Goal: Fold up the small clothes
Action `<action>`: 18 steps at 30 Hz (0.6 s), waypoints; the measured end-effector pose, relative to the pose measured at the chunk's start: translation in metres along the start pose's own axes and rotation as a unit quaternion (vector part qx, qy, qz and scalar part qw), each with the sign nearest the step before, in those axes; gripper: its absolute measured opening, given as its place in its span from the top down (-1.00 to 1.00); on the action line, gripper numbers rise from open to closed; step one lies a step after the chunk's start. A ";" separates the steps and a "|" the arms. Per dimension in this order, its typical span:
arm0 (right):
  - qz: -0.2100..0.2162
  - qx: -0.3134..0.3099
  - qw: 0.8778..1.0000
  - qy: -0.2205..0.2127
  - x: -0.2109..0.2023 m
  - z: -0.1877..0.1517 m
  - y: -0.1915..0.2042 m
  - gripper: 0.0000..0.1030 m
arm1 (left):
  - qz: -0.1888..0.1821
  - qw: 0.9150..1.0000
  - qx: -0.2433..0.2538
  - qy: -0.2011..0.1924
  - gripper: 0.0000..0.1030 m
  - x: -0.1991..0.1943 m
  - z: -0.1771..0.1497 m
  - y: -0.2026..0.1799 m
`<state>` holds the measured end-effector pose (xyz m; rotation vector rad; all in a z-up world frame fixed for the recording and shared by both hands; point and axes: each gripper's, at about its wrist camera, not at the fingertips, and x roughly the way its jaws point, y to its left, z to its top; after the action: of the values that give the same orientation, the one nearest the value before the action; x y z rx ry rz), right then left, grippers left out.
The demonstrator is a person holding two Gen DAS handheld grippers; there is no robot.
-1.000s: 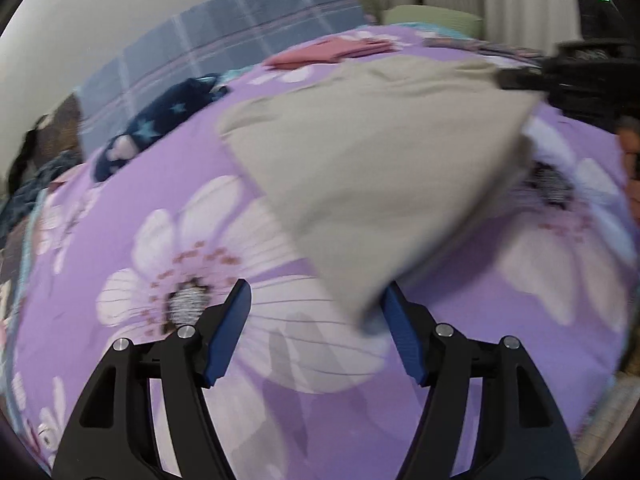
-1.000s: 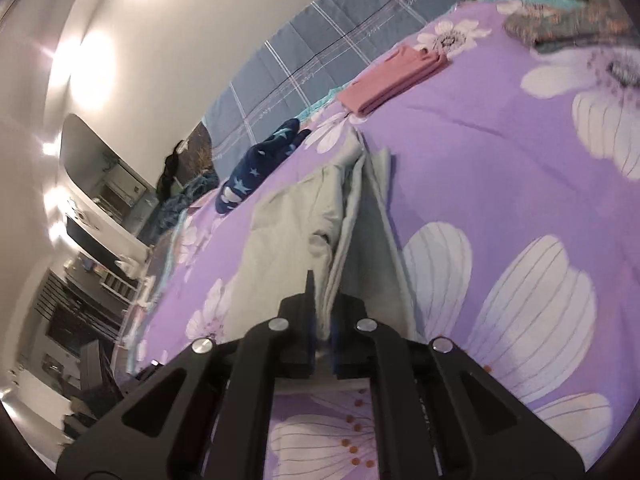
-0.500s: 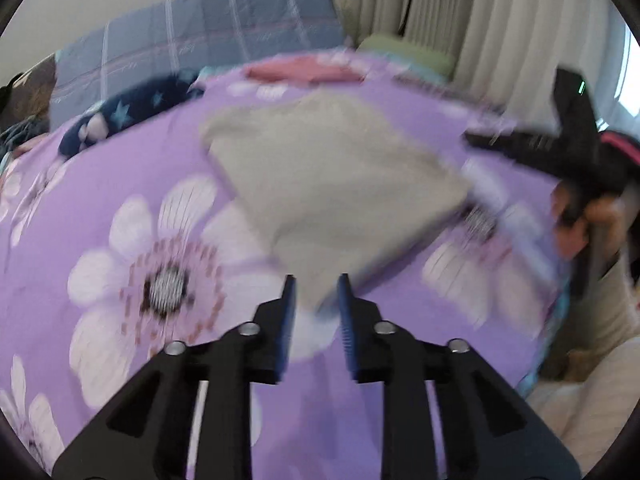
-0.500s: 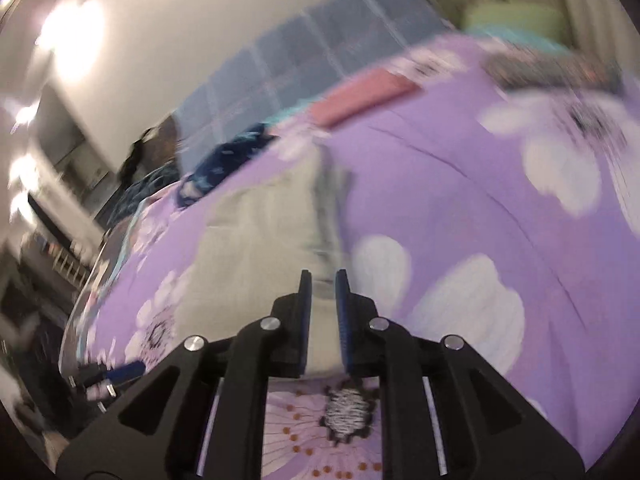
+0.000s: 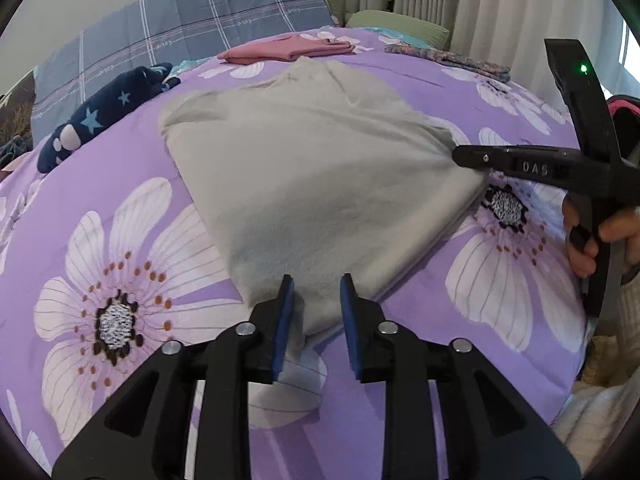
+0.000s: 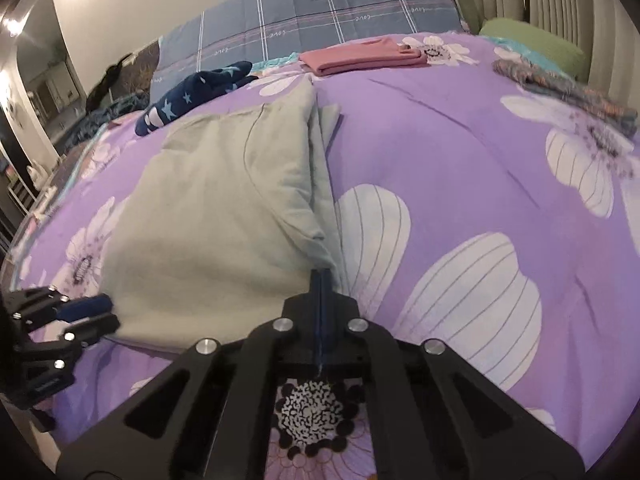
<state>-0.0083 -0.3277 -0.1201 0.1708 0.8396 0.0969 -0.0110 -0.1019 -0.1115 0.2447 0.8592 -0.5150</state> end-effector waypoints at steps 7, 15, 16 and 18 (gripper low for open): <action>-0.011 -0.041 0.998 -0.052 -0.028 0.014 0.025 0.80 | 0.022 0.998 0.027 -0.057 -0.02 -0.022 0.022 0.003; -0.007 -0.044 0.998 -0.037 -0.018 0.020 0.027 0.78 | 0.036 0.999 -0.028 -0.024 -0.06 0.007 0.023 0.030; -0.009 -0.044 0.999 -0.031 -0.015 0.020 0.027 0.74 | 0.037 0.998 -0.038 -0.019 -0.09 0.010 0.022 0.036; -0.020 -0.046 0.999 -0.005 -0.001 0.017 0.023 0.61 | 0.039 0.998 -0.039 -0.011 -0.16 0.017 0.020 0.040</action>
<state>0.0030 -0.3069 -0.1037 0.0670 0.8264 0.0963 0.0319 -0.0818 -0.1119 0.1995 0.8433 -0.4090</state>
